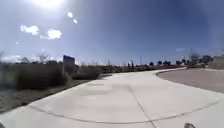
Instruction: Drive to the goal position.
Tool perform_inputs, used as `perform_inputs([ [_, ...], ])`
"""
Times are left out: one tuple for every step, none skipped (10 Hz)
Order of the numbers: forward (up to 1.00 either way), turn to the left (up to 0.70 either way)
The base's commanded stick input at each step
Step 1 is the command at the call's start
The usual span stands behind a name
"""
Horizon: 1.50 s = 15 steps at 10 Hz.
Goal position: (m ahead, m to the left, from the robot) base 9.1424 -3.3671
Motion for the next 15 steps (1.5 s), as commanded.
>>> perform_inputs([
  [1.0, -0.28],
  [1.0, -0.37],
  [1.0, -0.4],
  [1.0, -0.4],
  [1.0, -0.4],
  [1.0, -0.4],
  [1.0, -0.4],
  [1.0, -0.39],
  [1.0, -0.21],
  [1.0, -0.03],
  [1.0, 0.0],
  [1.0, 0.0],
  [1.0, 0.0],
  [1.0, 0.0],
  [1.0, 0.0],
])
